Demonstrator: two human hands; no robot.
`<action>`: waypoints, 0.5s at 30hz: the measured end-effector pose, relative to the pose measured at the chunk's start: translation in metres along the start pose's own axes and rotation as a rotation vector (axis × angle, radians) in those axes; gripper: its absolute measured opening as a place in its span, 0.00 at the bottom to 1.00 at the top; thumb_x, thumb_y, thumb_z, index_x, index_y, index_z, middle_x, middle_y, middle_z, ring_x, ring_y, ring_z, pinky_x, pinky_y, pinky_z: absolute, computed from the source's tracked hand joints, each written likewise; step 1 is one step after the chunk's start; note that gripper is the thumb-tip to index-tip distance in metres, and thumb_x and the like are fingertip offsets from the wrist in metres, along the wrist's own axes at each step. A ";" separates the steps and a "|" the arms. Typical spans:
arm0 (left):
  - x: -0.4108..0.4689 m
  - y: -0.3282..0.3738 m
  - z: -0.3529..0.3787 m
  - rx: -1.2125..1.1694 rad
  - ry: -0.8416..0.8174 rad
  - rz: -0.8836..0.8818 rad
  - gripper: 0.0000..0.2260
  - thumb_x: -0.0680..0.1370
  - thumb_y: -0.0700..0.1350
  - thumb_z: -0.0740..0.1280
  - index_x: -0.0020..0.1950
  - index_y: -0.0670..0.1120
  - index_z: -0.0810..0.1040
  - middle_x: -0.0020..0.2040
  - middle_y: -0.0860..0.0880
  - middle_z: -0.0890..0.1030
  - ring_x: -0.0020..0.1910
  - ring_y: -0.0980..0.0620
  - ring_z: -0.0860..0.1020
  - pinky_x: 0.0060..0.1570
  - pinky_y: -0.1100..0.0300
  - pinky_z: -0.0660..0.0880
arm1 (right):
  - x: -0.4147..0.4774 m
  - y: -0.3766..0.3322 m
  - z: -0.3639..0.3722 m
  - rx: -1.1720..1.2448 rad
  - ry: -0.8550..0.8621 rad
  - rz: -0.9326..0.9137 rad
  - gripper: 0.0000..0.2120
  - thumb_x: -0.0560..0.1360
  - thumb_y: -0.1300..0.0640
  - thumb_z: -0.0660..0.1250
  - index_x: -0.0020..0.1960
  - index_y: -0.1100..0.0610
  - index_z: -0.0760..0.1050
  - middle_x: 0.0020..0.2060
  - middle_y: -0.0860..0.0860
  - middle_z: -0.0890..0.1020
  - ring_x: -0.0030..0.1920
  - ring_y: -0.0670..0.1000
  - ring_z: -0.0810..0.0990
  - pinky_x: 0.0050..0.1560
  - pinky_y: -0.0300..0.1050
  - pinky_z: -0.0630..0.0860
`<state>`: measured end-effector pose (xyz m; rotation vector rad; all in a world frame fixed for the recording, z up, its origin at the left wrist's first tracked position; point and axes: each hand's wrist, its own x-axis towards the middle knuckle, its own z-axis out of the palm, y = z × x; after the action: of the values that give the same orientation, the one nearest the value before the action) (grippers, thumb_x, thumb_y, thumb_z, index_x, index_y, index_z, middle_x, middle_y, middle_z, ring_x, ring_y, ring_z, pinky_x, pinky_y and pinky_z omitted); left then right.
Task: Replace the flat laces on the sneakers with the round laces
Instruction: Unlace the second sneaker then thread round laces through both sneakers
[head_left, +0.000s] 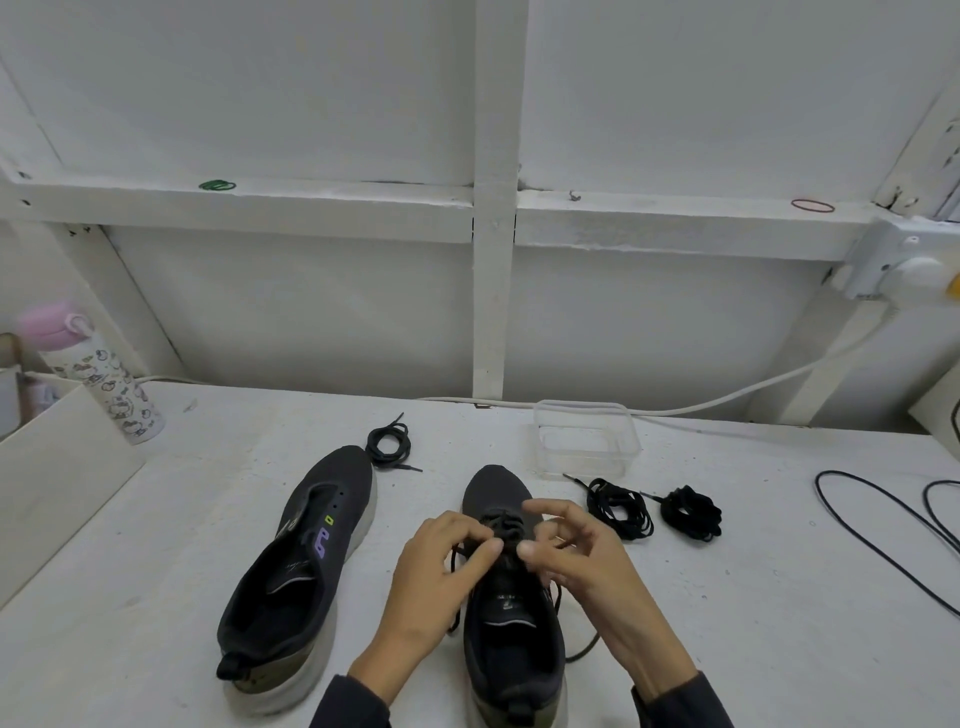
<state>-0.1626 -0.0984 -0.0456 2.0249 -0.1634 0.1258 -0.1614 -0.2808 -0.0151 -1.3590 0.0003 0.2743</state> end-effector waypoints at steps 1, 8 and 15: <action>-0.002 0.001 0.001 -0.032 0.008 -0.019 0.02 0.75 0.51 0.71 0.44 0.58 0.81 0.45 0.61 0.81 0.50 0.57 0.77 0.49 0.70 0.70 | 0.000 -0.002 -0.001 -0.013 -0.021 -0.014 0.21 0.66 0.64 0.77 0.58 0.60 0.79 0.35 0.53 0.77 0.36 0.51 0.78 0.39 0.42 0.75; -0.004 0.002 0.006 -0.136 0.050 -0.087 0.03 0.77 0.45 0.71 0.45 0.53 0.82 0.42 0.56 0.83 0.47 0.56 0.80 0.50 0.62 0.75 | 0.006 -0.011 0.006 -0.114 -0.012 -0.046 0.13 0.73 0.72 0.70 0.56 0.63 0.79 0.37 0.56 0.82 0.40 0.58 0.84 0.36 0.42 0.79; -0.002 0.000 0.008 0.191 0.122 0.027 0.13 0.76 0.66 0.57 0.49 0.62 0.75 0.40 0.63 0.81 0.45 0.59 0.78 0.46 0.58 0.75 | 0.017 -0.009 0.014 -0.312 0.035 -0.077 0.05 0.73 0.67 0.71 0.47 0.60 0.83 0.30 0.55 0.83 0.27 0.53 0.77 0.25 0.39 0.71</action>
<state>-0.1644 -0.1055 -0.0499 2.1982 -0.1051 0.2913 -0.1457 -0.2655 -0.0056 -1.6699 -0.0685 0.1905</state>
